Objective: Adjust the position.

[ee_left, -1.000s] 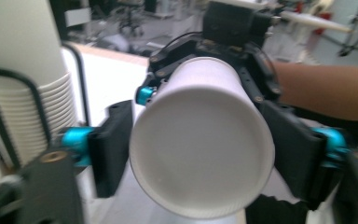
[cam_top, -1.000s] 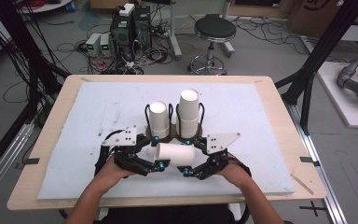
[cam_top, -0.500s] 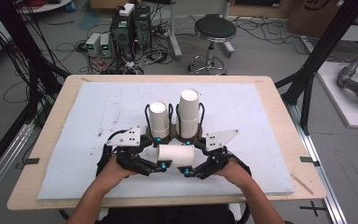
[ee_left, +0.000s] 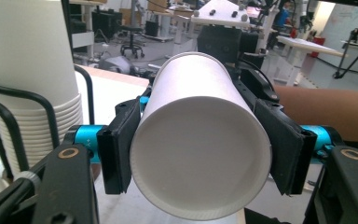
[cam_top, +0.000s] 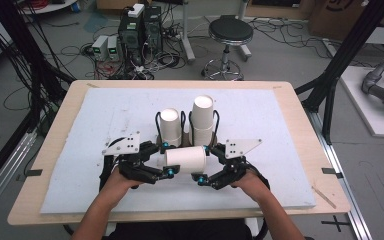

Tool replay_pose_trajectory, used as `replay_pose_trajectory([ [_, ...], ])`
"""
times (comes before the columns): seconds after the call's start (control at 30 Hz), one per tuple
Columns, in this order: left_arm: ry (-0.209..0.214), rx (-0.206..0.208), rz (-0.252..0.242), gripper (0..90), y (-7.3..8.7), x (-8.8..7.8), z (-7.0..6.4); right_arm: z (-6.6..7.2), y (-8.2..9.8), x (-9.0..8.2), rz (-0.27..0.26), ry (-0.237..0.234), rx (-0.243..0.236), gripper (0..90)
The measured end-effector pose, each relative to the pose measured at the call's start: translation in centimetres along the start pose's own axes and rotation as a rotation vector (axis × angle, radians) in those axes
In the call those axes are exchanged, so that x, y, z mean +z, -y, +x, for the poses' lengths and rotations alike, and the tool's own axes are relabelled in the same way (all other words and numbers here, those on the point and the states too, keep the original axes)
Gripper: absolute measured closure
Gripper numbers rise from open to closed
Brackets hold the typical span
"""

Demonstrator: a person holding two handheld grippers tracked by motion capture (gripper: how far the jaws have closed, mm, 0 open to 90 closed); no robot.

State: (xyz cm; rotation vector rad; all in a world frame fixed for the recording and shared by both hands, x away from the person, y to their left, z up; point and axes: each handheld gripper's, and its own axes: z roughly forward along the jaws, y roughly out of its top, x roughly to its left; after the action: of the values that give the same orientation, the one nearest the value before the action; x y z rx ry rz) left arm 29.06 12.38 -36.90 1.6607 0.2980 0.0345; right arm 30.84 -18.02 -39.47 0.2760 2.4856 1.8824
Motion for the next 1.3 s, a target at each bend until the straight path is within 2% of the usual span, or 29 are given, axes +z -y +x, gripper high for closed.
replay_pose_trajectory([
  [0.2, -0.018, 0.011, 0.012, 34.6, 0.1, 0.1, 0.0, -0.2, 0.2, 0.1, 0.023, 0.034, -0.009, 20.7],
  [0.27, -0.013, 0.003, 0.007, 34.6, 0.2, 0.1, 0.1, -0.1, 0.2, 0.1, 0.030, 0.035, -0.036, 21.3],
  [0.4, 0.006, -0.008, -0.006, 34.6, 0.4, 0.0, 0.1, 0.1, 0.1, 0.1, 0.014, 0.016, -0.013, 20.4],
  [0.53, 0.043, -0.010, 0.001, 34.5, 0.6, 0.3, 0.0, 0.3, 0.0, 0.1, -0.019, -0.008, -0.019, 20.4],
  [0.6, 0.060, -0.010, 0.013, 34.5, 0.8, 0.6, -0.1, 0.4, 0.0, 0.2, -0.030, -0.016, -0.041, 20.5],
  [0.8, 0.074, -0.013, 0.027, 34.8, 1.0, 1.0, 0.0, 0.5, -0.1, 0.0, -0.024, -0.044, -0.060, 24.6],
  [0.87, 0.070, -0.020, 0.039, 34.6, 1.0, 1.1, 0.0, 0.4, -0.1, -0.1, -0.019, -0.047, -0.065, 25.3],
  [0.93, 0.033, -0.029, 0.076, 32.2, 1.0, 1.3, -0.1, 0.4, -0.1, -0.1, -0.004, -0.046, -0.071, 27.0],
  [1.0, -0.019, -0.021, 0.104, 26.6, 0.9, 1.3, -0.1, 0.3, 0.0, -0.1, 0.016, -0.036, -0.068, 27.1],
  [1.07, -0.045, -0.001, 0.120, 24.4, 0.7, 1.1, -0.2, 0.2, 0.0, -0.2, 0.033, -0.023, -0.057, 27.2],
  [1.2, -0.040, 0.030, 0.156, 25.1, 0.4, 1.1, -0.3, 0.0, -0.1, -0.2, 0.049, -0.017, -0.038, 27.1],
  [1.3, -0.035, 0.034, 0.176, 25.5, 0.5, 1.4, -0.3, 0.1, -0.1, -0.1, 0.052, -0.026, -0.037, 27.1],
])
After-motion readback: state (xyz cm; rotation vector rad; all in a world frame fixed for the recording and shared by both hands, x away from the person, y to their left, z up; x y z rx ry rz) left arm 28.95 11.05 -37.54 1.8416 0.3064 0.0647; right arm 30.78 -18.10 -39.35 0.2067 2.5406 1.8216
